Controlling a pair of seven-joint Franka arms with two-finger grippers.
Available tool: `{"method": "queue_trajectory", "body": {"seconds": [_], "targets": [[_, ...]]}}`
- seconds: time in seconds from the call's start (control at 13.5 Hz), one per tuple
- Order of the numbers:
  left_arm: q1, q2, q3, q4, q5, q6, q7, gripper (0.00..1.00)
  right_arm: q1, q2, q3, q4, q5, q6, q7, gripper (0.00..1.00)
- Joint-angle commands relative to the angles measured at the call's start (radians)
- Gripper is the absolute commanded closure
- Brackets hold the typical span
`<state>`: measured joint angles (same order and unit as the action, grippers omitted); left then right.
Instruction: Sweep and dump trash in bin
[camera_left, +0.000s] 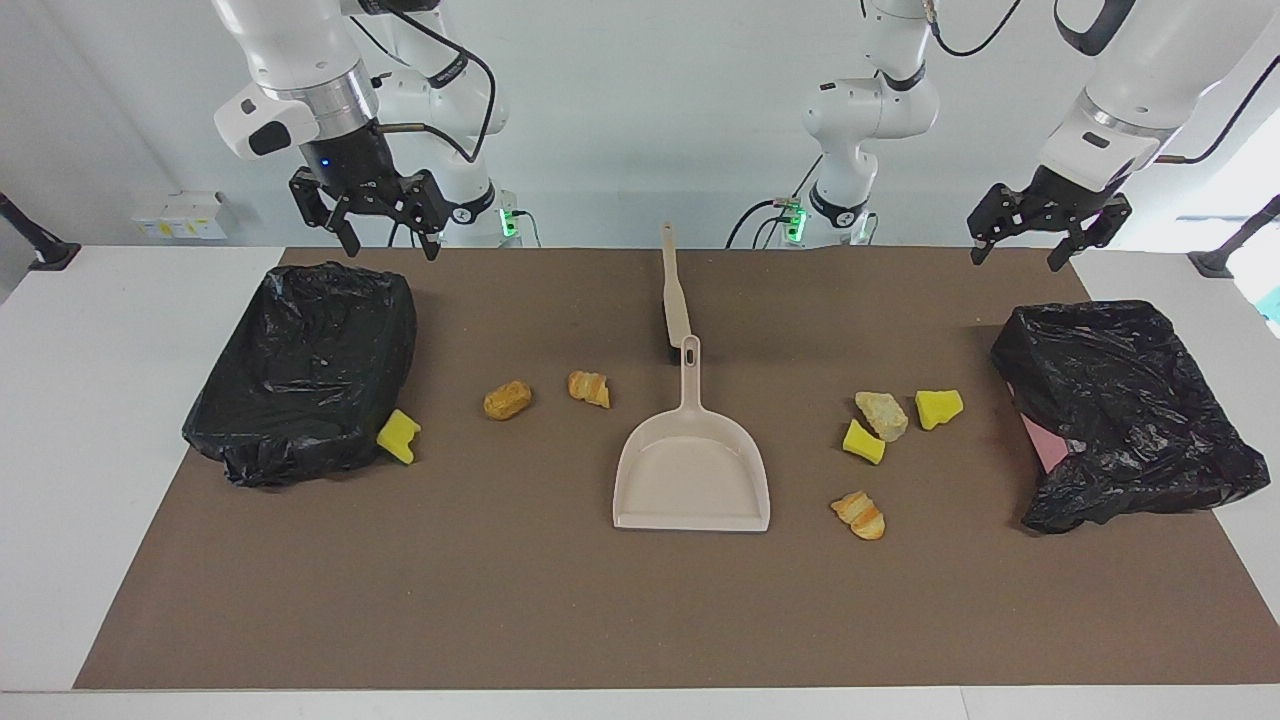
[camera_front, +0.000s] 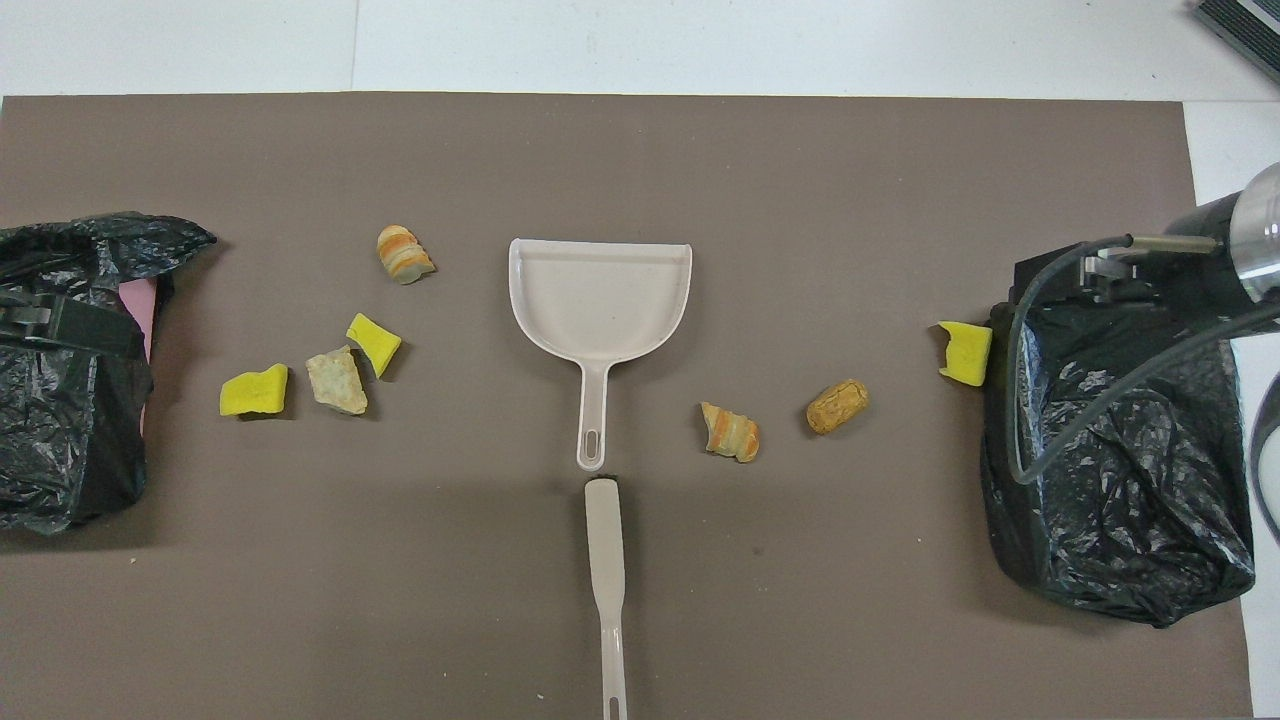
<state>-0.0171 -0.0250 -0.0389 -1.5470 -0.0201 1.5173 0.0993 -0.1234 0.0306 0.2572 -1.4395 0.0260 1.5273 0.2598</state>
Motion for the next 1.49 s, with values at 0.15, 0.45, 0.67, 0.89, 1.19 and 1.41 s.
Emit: {"method": "queue_trajectory", "body": {"seconds": [0.15,0.45,0.67,0.89,1.19,1.41], "targets": [[0.0,-0.027,-0.004,-0.025,-0.001,0.003,0.017,0.0,0.008,-0.008,-0.03,0.016,0.008,-0.03,-0.004,0.0],[-0.009,-0.029,-0.004,-0.025,-0.001,0.004,0.016,0.0,0.146,-0.009,-0.206,0.016,0.008,-0.029,-0.079,0.0],[-0.009,-0.03,-0.006,-0.038,-0.001,0.014,0.016,0.0,0.16,0.002,-0.225,0.014,0.008,-0.026,-0.097,0.0],[-0.011,-0.03,-0.006,-0.054,-0.001,0.041,0.017,0.0,0.159,0.002,-0.225,0.011,0.008,-0.021,-0.097,0.0],[-0.012,-0.029,-0.007,-0.1,-0.001,0.076,0.017,0.0,0.153,0.002,-0.225,0.011,0.008,-0.026,-0.099,0.0],[-0.041,-0.032,-0.012,-0.148,-0.001,0.112,0.013,0.0,0.153,0.003,-0.223,0.013,0.011,-0.019,-0.097,0.0]]}}
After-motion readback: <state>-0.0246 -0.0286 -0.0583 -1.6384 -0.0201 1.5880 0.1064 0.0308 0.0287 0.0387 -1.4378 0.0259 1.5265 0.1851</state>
